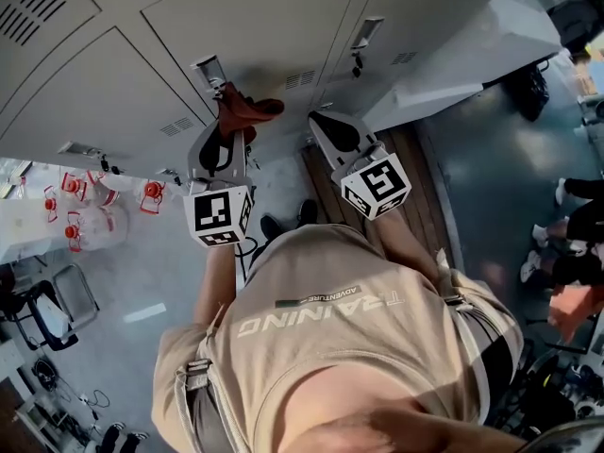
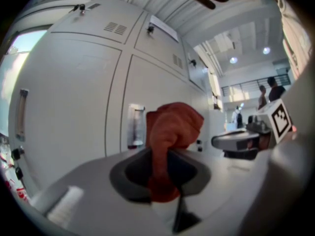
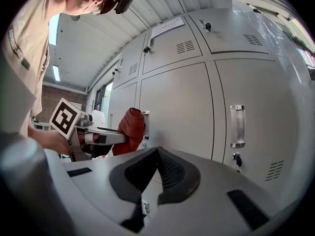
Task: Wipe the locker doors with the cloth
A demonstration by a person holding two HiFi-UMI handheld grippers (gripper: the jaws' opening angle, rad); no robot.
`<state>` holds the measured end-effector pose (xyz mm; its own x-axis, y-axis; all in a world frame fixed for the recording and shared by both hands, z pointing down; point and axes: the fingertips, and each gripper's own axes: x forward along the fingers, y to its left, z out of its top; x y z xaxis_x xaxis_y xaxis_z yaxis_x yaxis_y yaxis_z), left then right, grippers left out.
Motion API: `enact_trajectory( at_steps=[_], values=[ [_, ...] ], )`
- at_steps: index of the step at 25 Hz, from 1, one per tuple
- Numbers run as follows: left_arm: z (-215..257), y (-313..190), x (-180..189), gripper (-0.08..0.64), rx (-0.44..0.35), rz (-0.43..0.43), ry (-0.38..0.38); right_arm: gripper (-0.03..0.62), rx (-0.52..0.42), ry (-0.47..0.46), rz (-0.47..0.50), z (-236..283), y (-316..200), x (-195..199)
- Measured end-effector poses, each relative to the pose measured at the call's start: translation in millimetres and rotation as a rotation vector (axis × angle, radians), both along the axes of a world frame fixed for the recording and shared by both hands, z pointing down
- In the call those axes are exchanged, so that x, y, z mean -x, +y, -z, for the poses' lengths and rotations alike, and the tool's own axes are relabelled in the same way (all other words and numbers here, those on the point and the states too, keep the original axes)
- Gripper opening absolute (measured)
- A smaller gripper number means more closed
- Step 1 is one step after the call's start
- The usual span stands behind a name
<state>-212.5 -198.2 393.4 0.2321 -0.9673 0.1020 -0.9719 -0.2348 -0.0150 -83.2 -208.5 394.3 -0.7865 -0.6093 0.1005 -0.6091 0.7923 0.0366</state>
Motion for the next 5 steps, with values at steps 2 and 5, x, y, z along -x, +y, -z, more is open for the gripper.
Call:
enact_trajectory(
  at_steps=[2, 5],
  values=[
    [-3.9, -2.4, -1.4, 0.080, 0.005, -0.003, -0.002, 0.014, 0.002, -0.002, -0.001, -3.1, -1.0, 0.3],
    [-5.5, -6.1, -5.0, 0.080, 0.004, -0.010, -0.008, 0.014, -0.005, -0.002, -0.004, -4.9, -3.5, 0.1]
  ],
)
